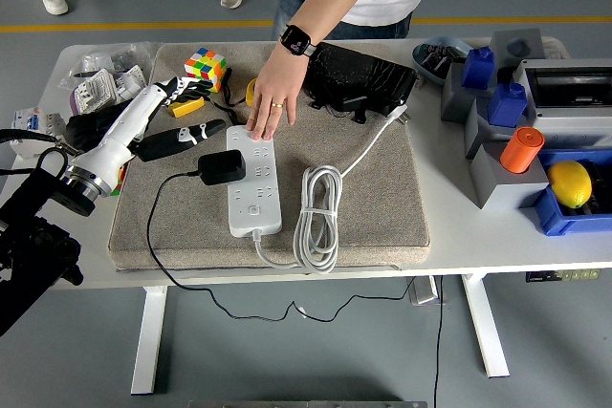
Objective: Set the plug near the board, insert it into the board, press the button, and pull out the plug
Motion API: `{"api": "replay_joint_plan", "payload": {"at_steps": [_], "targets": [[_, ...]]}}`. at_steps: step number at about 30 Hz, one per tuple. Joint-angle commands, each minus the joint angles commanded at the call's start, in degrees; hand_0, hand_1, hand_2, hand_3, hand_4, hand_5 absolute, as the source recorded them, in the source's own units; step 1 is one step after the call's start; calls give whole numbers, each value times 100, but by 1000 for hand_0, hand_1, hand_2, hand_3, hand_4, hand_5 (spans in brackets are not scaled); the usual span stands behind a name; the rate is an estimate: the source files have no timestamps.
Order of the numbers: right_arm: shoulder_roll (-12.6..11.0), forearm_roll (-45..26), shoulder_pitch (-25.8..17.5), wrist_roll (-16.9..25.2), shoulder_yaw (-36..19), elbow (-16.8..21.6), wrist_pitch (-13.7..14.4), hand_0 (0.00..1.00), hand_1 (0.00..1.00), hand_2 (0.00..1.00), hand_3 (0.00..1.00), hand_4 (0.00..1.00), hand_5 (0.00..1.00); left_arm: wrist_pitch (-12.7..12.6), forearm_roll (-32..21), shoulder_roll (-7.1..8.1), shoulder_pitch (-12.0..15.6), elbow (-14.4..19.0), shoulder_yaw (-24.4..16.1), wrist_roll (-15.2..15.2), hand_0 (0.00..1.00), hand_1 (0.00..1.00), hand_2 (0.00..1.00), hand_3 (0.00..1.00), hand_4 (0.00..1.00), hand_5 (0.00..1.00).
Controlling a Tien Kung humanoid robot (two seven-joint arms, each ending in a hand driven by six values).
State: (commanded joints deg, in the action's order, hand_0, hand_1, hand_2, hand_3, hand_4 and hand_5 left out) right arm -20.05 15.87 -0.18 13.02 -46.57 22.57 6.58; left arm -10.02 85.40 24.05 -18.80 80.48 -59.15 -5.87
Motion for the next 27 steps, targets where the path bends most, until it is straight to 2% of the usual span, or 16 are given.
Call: {"api": "replay_joint_plan", "payload": {"at_steps": [17, 25, 26, 27], "targets": [[-31, -6, -7, 2, 65, 7, 2, 710, 714, 727, 627, 998, 613, -5, -46, 31, 37, -7, -34, -35, 744, 745, 748, 786, 998, 799], [-50, -15, -10, 3, 86, 13, 1, 710, 715, 726, 627, 998, 612, 13, -68, 105, 16, 37, 23, -31, 736, 743, 746, 788, 998, 803], [-56, -15, -11, 2, 93, 14, 1, 710, 715, 726, 626, 998, 612, 28, -83, 133, 7, 58, 39, -28, 536, 653, 696, 785, 998, 796], [-61, -16, -13, 2, 99, 16, 1, 710, 715, 726, 626, 998, 612, 38, -91, 158, -1, 76, 55, -23, 536, 653, 696, 785, 998, 796]]}}
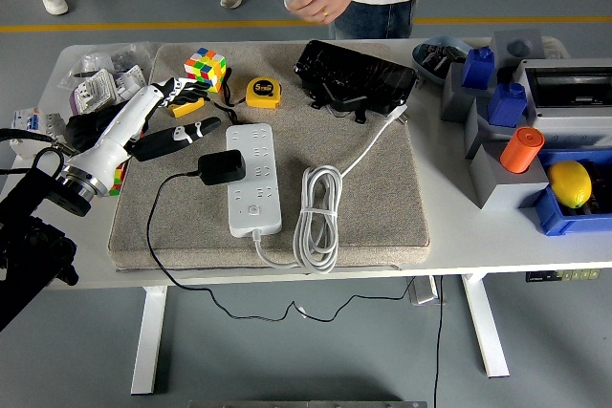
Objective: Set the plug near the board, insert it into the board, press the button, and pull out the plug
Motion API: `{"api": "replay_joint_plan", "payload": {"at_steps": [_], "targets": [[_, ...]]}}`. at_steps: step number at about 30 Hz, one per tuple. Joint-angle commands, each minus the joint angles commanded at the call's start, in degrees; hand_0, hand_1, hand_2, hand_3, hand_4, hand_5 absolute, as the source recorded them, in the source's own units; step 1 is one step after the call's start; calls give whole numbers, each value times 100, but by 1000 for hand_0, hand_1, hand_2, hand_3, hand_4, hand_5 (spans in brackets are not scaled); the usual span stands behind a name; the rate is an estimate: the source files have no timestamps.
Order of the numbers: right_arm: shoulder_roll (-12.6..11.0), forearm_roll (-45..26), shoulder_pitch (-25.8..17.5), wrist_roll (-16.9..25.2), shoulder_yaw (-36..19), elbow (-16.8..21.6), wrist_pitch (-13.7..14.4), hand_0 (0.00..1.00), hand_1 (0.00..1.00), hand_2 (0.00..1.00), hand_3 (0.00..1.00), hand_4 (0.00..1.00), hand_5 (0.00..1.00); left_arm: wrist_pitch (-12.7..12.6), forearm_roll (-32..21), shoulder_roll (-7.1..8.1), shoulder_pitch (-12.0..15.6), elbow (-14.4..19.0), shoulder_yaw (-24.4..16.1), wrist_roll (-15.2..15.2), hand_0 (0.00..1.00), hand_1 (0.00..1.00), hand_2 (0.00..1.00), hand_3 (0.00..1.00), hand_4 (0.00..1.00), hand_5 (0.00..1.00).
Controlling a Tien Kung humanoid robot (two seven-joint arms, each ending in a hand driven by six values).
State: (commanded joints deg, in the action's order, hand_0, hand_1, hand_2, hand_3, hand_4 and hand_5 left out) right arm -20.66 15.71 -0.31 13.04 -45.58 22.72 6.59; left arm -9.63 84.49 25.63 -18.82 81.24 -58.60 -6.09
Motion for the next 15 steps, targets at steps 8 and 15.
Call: {"api": "replay_joint_plan", "payload": {"at_steps": [8, 15], "targets": [[-42, -3, 7, -2, 38, 8, -3, 710, 715, 726, 626, 998, 613, 185, 57, 489, -247, 281, 472, 240, 187, 375, 446, 796, 965, 338], [-52, -10, 5, -2, 0, 10, -3, 709, 715, 727, 626, 998, 613, 496, 128, 866, -592, 537, 967, 660, 98, 214, 315, 827, 791, 23]]}}
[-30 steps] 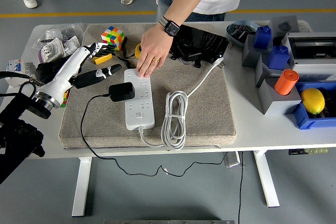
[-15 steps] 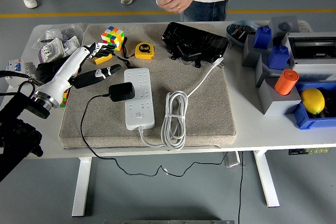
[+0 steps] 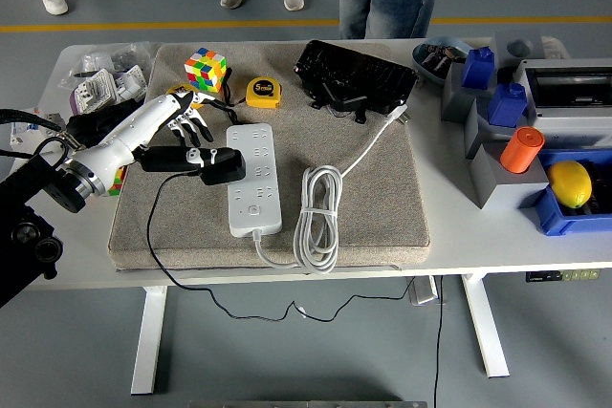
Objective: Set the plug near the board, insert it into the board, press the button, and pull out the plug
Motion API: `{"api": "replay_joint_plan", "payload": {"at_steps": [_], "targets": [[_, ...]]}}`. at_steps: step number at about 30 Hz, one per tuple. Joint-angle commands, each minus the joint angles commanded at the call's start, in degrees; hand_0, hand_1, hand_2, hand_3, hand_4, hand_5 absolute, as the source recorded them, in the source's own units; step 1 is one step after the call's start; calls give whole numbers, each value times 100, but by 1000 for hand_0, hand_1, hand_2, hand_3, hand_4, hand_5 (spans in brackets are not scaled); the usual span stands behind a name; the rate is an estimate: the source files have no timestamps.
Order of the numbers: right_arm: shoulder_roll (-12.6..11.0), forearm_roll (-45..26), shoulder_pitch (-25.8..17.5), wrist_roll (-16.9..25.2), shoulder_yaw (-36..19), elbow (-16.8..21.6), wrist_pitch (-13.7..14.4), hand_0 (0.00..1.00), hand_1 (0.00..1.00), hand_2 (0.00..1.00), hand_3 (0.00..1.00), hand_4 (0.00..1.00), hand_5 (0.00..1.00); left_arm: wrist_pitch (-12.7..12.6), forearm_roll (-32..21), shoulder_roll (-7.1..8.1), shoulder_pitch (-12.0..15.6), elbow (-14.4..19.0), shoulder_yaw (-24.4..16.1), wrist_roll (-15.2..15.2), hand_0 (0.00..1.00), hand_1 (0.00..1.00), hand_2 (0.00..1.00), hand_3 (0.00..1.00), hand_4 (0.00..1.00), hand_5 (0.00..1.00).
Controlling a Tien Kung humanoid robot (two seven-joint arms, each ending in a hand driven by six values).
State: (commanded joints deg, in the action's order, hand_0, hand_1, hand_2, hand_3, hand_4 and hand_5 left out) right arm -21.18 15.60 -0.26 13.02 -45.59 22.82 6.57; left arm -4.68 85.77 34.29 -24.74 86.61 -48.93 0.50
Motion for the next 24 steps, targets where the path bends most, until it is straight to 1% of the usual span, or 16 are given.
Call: {"api": "replay_joint_plan", "payload": {"at_steps": [1, 2, 5, 7, 8, 11, 14, 16, 20, 24], "targets": [[0, -3, -1, 0, -9, 0, 1, 709, 715, 727, 626, 998, 613, 76, -3, 35, -53, 35, 69, 83, 98, 214, 315, 827, 791, 23], [-1, -3, -1, -1, -12, 0, -1, 709, 714, 727, 626, 998, 613, 163, -8, 68, -112, 72, 145, 182, 45, 136, 239, 841, 793, 2], [2, -4, -9, -1, -29, 2, -1, 709, 714, 727, 626, 998, 613, 455, -34, 160, -306, 193, 423, 503, 45, 136, 239, 841, 793, 2], [4, -4, -11, 0, -41, 2, -1, 709, 714, 727, 626, 998, 613, 598, -30, 195, -428, 231, 623, 642, 45, 136, 239, 841, 793, 2], [4, -3, -10, -1, -46, 3, -1, 710, 716, 727, 626, 998, 613, 639, -32, 207, -470, 241, 703, 682, 31, 112, 205, 839, 802, 2], [6, 1, -10, 1, -71, 8, -2, 710, 716, 727, 626, 998, 613, 729, -10, 243, -600, 263, 981, 772, 31, 112, 205, 839, 802, 2], [6, -2, -4, 3, -89, 7, -3, 710, 715, 727, 625, 998, 612, 787, 9, 258, -696, 258, 1174, 821, 31, 114, 203, 834, 797, 2], [12, -5, -8, 2, -106, 6, -3, 710, 715, 727, 625, 998, 612, 878, 64, 264, -761, 236, 1313, 912, 31, 114, 203, 834, 797, 2], [10, -7, -9, 3, -126, 5, -3, 710, 715, 727, 625, 998, 612, 1006, 113, 268, -828, 201, 1480, 1008, 28, 113, 201, 829, 790, 2], [4, -7, -8, 4, -130, 5, -1, 710, 715, 727, 625, 998, 612, 1062, 183, 248, -880, 144, 1660, 1091, 28, 113, 201, 829, 790, 2]]}}
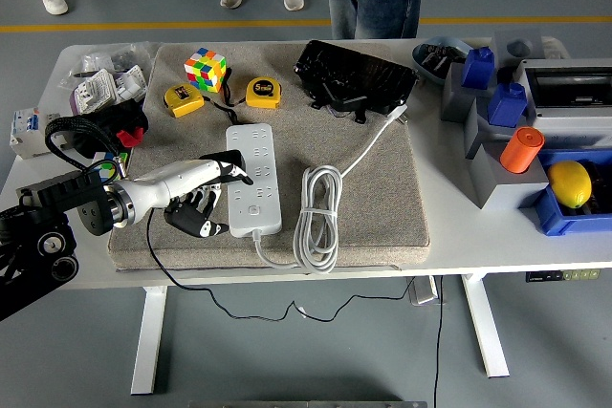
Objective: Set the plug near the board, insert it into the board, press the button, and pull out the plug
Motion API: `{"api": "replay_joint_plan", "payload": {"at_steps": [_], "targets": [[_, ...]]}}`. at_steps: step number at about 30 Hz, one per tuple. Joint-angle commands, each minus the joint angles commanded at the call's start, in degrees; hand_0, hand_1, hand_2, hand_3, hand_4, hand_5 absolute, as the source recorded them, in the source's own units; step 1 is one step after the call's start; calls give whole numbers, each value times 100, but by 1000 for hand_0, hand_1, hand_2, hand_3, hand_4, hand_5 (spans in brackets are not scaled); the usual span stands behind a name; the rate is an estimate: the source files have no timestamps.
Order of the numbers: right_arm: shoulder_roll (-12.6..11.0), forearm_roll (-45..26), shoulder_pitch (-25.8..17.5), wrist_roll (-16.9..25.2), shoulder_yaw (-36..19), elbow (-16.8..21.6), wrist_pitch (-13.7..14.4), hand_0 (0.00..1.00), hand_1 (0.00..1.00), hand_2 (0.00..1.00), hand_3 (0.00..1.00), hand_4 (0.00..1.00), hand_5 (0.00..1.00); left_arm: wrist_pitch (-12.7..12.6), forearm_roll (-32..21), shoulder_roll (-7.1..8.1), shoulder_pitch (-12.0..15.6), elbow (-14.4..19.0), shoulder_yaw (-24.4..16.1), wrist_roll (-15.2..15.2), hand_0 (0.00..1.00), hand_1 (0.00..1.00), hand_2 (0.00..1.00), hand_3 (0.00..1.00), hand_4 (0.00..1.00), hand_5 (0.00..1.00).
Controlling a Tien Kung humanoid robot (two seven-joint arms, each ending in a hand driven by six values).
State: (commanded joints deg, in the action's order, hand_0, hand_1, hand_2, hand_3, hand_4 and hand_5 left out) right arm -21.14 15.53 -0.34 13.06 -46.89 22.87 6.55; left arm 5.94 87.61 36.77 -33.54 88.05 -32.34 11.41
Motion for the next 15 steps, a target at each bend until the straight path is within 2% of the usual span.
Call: {"api": "replay_joint_plan", "payload": {"at_steps": [9, 15], "targets": [[11, 6, 5, 0, 11, 7, -1, 710, 716, 727, 624, 998, 612, 3, 64, -106, -132, -180, 419, 106, 25, 110, 195, 833, 796, 2], [17, 7, 5, 0, -3, 8, 0, 710, 715, 727, 624, 998, 610, -40, 70, -182, -194, -236, 544, 112, 26, 111, 195, 834, 792, 2]]}}
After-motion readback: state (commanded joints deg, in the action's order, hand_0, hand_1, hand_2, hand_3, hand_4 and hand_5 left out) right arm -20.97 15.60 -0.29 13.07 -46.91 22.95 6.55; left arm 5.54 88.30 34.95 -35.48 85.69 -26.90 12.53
